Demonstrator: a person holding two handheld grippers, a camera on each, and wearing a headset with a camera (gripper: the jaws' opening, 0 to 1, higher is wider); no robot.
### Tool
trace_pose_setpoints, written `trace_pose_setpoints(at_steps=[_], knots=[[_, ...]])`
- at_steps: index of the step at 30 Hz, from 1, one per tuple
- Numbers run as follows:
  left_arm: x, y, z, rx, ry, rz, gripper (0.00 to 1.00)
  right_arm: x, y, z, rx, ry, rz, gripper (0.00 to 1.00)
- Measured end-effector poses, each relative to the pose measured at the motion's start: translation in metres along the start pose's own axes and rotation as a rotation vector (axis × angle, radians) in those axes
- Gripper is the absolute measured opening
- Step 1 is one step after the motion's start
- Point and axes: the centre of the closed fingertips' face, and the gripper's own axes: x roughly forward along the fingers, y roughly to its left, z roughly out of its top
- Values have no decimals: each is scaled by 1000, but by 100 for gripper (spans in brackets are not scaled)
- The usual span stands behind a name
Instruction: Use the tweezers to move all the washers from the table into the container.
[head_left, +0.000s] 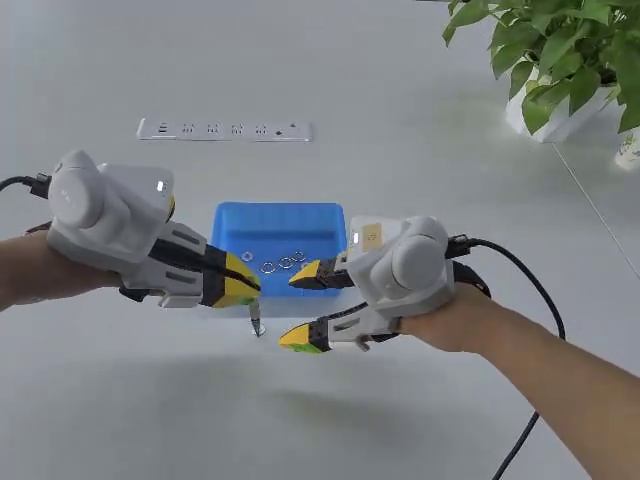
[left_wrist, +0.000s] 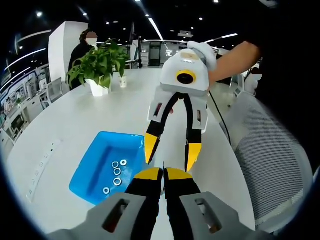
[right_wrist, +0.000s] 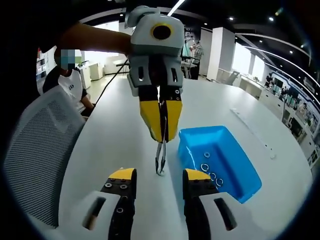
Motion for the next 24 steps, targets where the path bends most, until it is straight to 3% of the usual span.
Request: trace_pose_setpoints(at_steps=[11, 24], knots=[[1, 0, 1, 2, 4, -15, 5, 22, -2, 5, -9, 9, 37, 18], [1, -1, 1, 2, 12, -23, 5, 36, 1, -2, -28, 49, 64, 11]])
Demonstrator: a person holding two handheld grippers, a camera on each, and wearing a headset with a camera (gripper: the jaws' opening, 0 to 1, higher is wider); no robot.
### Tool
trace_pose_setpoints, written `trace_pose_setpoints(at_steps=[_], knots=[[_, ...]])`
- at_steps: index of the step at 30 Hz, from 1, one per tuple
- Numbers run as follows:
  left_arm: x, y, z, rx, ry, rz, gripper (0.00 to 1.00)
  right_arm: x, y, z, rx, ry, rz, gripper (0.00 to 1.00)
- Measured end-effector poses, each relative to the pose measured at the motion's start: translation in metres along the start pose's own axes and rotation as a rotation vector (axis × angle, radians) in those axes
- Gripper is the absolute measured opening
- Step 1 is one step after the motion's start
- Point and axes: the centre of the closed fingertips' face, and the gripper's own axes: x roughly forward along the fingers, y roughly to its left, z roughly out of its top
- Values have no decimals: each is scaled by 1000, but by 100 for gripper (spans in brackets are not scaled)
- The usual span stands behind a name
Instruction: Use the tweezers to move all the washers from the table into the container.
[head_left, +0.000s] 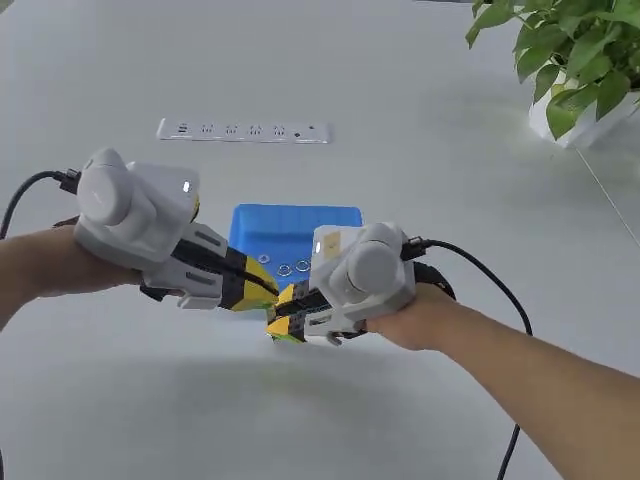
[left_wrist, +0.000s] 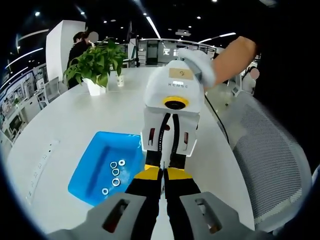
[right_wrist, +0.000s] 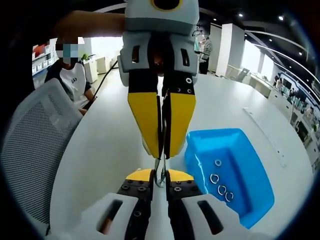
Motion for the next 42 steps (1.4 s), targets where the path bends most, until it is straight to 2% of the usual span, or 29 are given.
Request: trace_pose_setpoints(at_steps=[8, 18, 26, 32, 42], knots=[[3, 1, 1, -1, 5, 2, 5, -1, 0, -2, -10, 20, 0, 9], [1, 0, -1, -11, 28, 8, 7, -1, 1, -1, -16, 16, -4, 8], [-10, 0, 5, -16, 14, 40, 18, -2, 5, 9, -40, 16, 14, 8], [-20, -1, 7, -41, 8, 67, 27, -8, 6, 18, -57, 20, 19, 8], [-37, -10, 20, -76, -45, 104, 40, -19, 11, 34, -91, 21, 29, 8]])
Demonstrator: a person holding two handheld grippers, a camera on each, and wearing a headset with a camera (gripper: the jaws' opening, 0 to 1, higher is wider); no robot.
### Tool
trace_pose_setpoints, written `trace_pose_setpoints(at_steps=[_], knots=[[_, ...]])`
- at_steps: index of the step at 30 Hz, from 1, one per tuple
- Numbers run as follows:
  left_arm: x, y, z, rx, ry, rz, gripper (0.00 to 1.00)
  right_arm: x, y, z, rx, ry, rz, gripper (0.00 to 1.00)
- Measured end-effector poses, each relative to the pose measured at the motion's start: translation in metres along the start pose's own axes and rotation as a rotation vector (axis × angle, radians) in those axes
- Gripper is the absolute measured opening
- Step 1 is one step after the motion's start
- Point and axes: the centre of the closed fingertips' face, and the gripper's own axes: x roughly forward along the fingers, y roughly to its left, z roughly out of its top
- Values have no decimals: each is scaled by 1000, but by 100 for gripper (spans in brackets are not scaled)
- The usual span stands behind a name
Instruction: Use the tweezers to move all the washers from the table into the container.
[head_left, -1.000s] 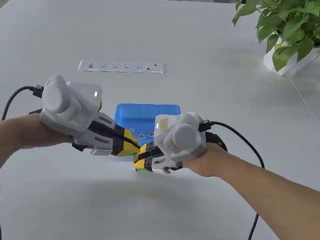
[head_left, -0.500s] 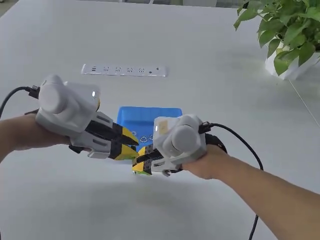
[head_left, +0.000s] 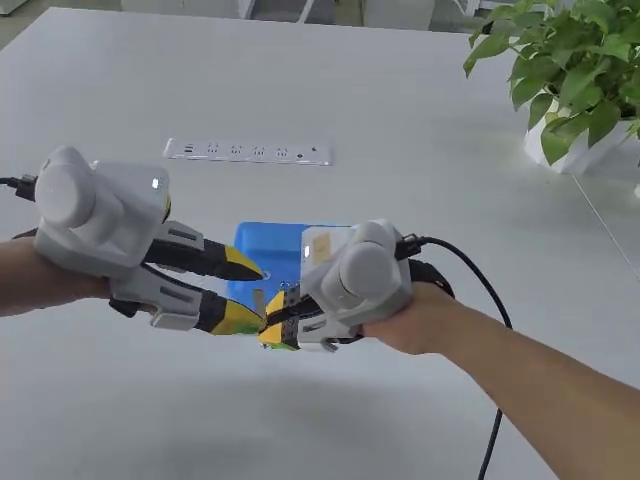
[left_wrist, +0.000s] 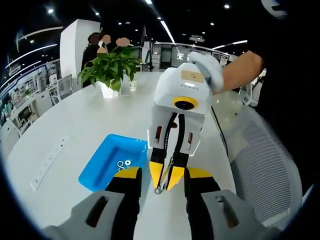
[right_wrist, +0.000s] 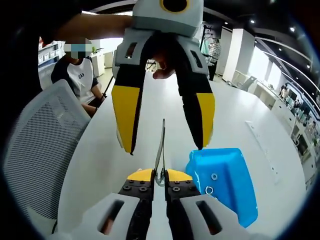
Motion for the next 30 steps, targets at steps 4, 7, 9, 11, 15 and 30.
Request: trace_pose_setpoints(at_steps=[4, 7, 9, 11, 15, 30], knots=[[-6, -2, 6, 0, -21, 13, 42, -4, 0, 6, -16, 1, -1, 8], [-8, -3, 9, 0, -32, 22, 44, -6, 0, 11, -34, 2, -2, 8], [-10, -3, 12, -2, -39, 30, 46, -8, -1, 14, -42, 3, -1, 8], [-11, -2, 14, -8, -47, 38, 48, -10, -3, 16, -50, 2, -5, 8], [-14, -1, 18, -5, -58, 46, 49, -12, -4, 19, -65, 5, -5, 8], [-15, 0, 25, 6, -71, 47, 51, -11, -5, 21, -63, 8, -4, 8]])
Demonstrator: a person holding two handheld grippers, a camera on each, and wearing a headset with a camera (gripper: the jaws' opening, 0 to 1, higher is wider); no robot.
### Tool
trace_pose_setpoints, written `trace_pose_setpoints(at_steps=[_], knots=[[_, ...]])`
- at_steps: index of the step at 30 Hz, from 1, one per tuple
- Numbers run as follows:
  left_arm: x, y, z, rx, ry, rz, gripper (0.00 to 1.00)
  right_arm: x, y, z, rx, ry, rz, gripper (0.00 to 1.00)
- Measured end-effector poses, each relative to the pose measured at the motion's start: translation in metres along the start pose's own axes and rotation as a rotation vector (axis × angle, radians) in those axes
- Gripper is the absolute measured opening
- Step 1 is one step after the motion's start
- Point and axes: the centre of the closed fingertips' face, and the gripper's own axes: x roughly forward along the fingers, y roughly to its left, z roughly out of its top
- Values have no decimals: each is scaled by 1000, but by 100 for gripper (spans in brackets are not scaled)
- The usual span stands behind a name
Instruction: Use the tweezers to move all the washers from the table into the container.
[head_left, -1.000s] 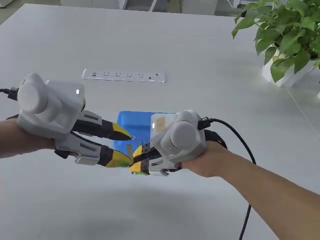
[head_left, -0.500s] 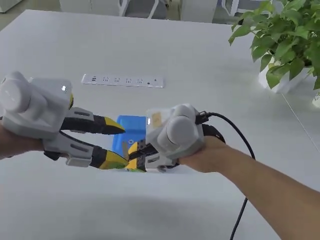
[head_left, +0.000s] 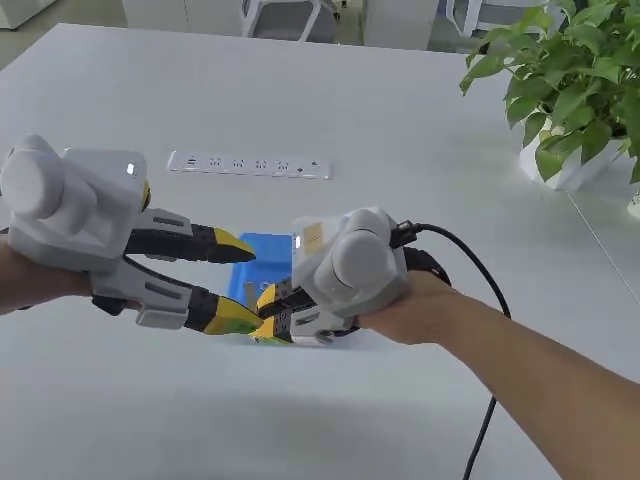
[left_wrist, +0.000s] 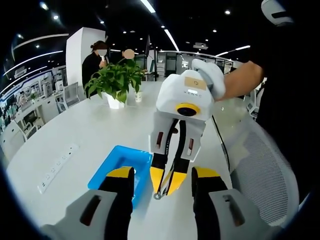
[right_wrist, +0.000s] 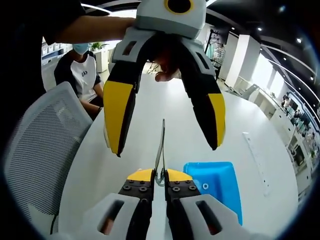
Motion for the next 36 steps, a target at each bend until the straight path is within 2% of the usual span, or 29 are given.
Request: trace_pose_setpoints(at_steps=[9, 17, 24, 36], knots=[[-3, 2, -3, -11, -2, 10, 52, -6, -9, 3, 7, -8, -12, 8], [-7, 6, -7, -30, -12, 32, 56, -11, -25, 5, 12, -18, -20, 8], [-13, 9, -16, -56, -8, 55, 63, -11, -42, 3, 4, -17, -26, 9], [-29, 15, -37, -112, -4, 116, 74, 3, -65, -10, 23, -28, -20, 9]])
